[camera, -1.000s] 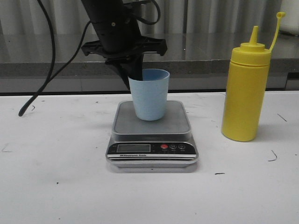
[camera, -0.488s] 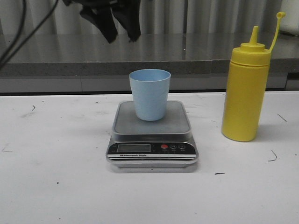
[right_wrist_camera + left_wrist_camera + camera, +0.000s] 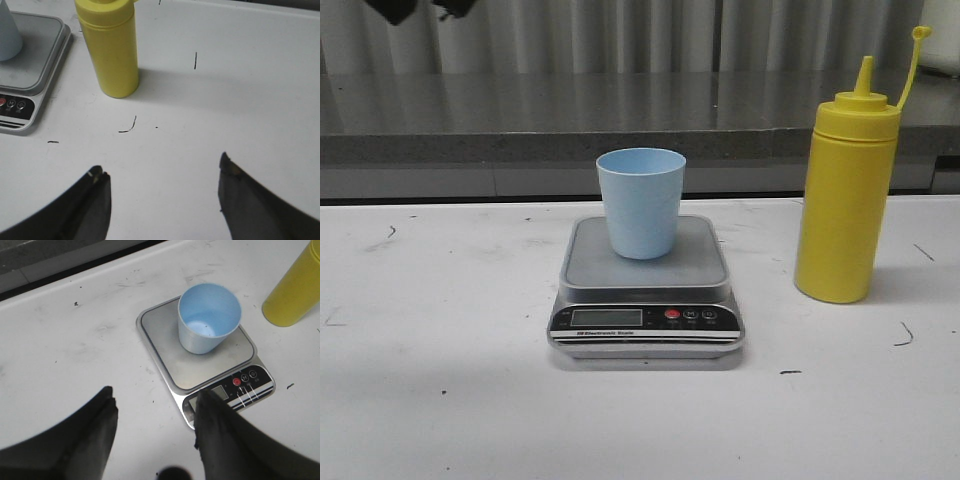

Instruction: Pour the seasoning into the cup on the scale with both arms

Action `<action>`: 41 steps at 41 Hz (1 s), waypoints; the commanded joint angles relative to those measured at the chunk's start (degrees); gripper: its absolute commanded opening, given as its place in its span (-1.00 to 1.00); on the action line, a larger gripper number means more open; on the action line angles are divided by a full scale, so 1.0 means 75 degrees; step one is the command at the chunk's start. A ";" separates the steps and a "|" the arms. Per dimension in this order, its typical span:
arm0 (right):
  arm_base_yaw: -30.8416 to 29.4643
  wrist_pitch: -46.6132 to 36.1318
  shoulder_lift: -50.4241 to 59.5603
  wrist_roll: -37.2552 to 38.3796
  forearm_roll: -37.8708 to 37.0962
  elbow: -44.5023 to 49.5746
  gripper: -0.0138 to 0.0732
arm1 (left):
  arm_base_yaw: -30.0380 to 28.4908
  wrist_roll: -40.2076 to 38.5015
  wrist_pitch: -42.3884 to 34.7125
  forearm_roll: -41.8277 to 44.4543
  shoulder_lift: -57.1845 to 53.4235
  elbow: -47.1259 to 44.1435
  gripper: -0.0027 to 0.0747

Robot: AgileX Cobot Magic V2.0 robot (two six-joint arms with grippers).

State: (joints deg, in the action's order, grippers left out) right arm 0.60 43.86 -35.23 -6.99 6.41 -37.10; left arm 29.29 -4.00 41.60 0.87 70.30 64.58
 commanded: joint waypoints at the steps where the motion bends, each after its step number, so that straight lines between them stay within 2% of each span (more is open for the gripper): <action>1: -0.0033 -0.0463 -0.0043 -0.0090 0.0008 -0.0251 0.44 | -0.0279 -0.0203 -0.0460 0.0033 -0.0936 -0.0380 -0.01; 7: -0.0033 -0.0463 -0.0043 -0.0090 0.0008 -0.0251 0.44 | -0.0558 -0.0203 -0.0339 0.0033 -0.1978 -0.1229 -0.01; 22: -0.0033 -0.0463 -0.0043 -0.0090 0.0008 -0.0251 0.44 | -0.0544 -0.0203 -0.0309 0.0033 -0.4377 -0.2750 -0.01; 41: -0.0033 -0.0570 -0.0043 -0.0090 0.0015 -0.0251 0.44 | -0.0544 -0.0203 -0.0309 0.0033 -0.4619 -0.2909 -0.01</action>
State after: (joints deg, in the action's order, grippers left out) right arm 0.60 43.86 -35.23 -6.99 6.41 -37.10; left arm 25.36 -4.94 43.03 1.35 35.69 41.30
